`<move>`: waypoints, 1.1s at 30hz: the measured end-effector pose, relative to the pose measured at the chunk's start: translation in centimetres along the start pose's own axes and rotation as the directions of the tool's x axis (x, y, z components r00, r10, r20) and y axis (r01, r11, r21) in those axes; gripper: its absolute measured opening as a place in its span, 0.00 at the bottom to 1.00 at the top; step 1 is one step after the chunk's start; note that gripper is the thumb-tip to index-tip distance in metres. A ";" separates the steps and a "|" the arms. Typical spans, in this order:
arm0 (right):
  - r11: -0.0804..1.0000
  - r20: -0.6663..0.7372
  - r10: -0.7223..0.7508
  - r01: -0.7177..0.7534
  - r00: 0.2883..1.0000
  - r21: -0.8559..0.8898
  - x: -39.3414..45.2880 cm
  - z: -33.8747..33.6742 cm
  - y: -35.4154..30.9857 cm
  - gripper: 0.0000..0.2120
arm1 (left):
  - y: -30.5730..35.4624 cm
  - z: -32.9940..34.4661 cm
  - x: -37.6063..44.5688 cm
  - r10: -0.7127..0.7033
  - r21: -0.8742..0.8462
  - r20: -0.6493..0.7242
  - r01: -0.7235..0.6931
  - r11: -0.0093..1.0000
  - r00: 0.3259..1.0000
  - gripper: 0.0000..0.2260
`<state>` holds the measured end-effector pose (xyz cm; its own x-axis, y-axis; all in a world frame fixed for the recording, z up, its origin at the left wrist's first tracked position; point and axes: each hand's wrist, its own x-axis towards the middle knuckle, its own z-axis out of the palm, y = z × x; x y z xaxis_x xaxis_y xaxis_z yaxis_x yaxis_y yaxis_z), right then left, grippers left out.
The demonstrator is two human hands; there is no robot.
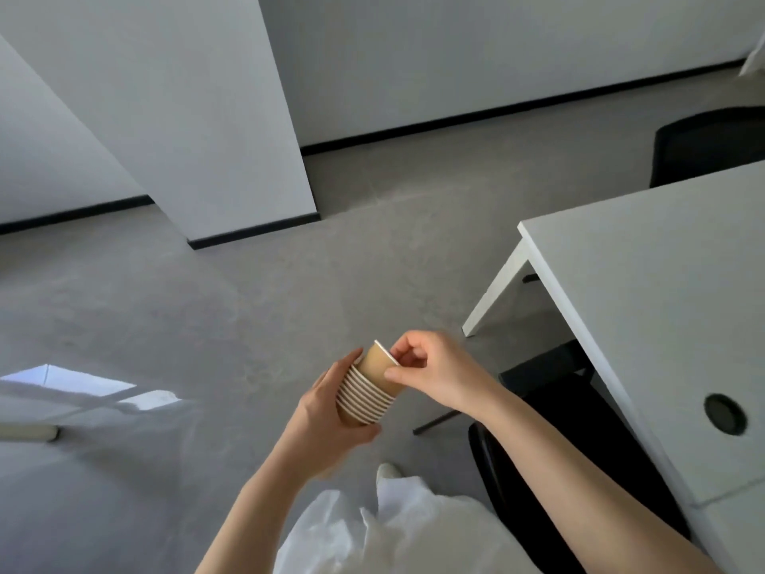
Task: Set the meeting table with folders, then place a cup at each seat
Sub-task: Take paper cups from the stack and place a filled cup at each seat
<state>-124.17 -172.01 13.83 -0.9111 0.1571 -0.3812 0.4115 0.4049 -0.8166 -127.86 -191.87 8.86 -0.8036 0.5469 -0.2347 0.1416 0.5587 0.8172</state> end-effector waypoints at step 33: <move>0.938 -0.613 0.344 -0.284 0.712 0.197 34.5 -24.4 -3.2 0.01 | 15.3 -5.1 57.0 0.257 0.052 0.628 -0.368 0.928 0.735 0.34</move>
<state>-157.57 -145.94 13.88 -0.5226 0.8029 -0.2868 0.6501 0.1577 -0.7433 -174.44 -155.32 10.64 -0.1908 0.9367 -0.2934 0.4573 0.3493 0.8178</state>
